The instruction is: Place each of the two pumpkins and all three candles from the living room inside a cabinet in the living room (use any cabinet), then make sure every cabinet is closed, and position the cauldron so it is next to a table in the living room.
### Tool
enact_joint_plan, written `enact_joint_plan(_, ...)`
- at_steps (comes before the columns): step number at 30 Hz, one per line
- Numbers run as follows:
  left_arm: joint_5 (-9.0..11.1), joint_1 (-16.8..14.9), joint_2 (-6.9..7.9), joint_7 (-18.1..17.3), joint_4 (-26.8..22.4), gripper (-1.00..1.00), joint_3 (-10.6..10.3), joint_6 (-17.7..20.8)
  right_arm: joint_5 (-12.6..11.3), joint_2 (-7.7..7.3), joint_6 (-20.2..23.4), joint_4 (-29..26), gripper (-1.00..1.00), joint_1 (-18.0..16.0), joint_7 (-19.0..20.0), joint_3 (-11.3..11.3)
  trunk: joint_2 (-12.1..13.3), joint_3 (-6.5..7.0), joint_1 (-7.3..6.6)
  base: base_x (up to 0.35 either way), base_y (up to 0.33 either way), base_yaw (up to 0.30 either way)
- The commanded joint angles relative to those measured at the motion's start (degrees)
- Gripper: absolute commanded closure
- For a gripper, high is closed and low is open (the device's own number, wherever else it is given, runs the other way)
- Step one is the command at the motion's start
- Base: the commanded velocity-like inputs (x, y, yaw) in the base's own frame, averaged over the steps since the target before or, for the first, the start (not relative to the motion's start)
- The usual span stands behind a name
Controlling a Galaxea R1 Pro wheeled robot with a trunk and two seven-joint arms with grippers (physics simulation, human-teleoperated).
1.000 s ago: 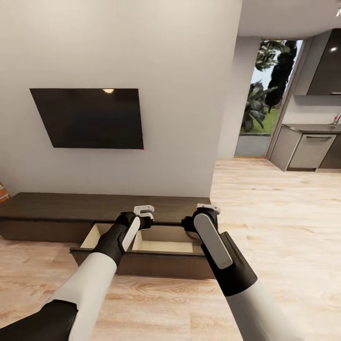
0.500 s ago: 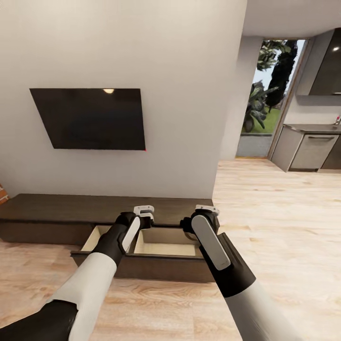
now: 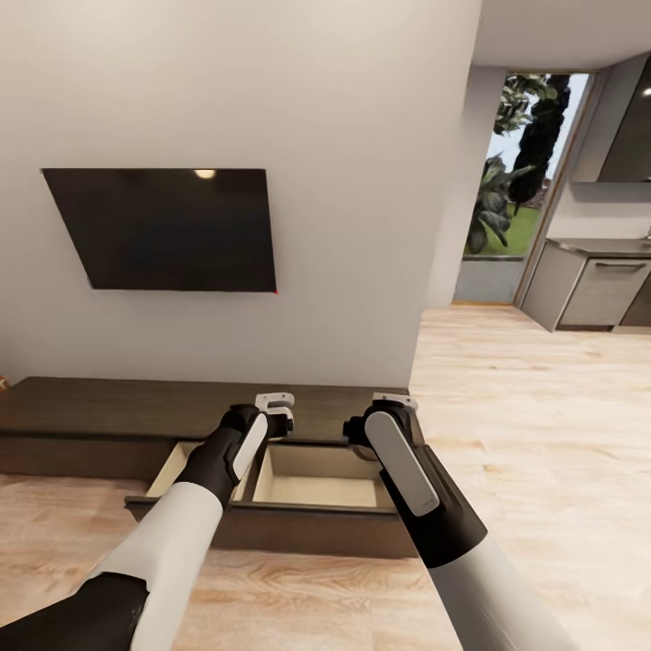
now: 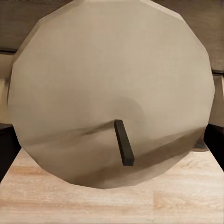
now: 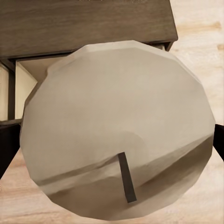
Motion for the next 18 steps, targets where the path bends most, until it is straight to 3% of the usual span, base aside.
enact_joint_plan(1,0.01,0.00,0.00,0.02,0.01,1.00,0.00,0.15,-0.05,0.00,-0.12,0.01,1.00,0.01,0.04,0.02,0.00,0.00,0.00,0.179,0.000,0.000)
enact_joint_plan(7,0.01,0.00,0.00,0.02,-0.01,1.00,0.00,0.31,-0.10,0.00,-0.11,0.31,1.00,0.03,0.06,-0.06,0.00,0.00,0.00,0.252,0.000,0.000)
enact_joint_plan(13,0.12,-0.03,0.00,0.02,0.04,1.00,0.15,0.86,-0.06,0.00,-0.12,0.39,1.00,0.03,0.03,-0.10,0.00,0.00,0.00,0.088,0.000,0.000)
enact_joint_plan(18,0.11,-0.04,0.00,-0.05,0.07,1.00,0.05,5.71,-1.49,0.00,-0.06,2.93,1.00,-0.12,-0.07,-0.59,0.00,0.00,0.00,0.248,-0.002,0.000)
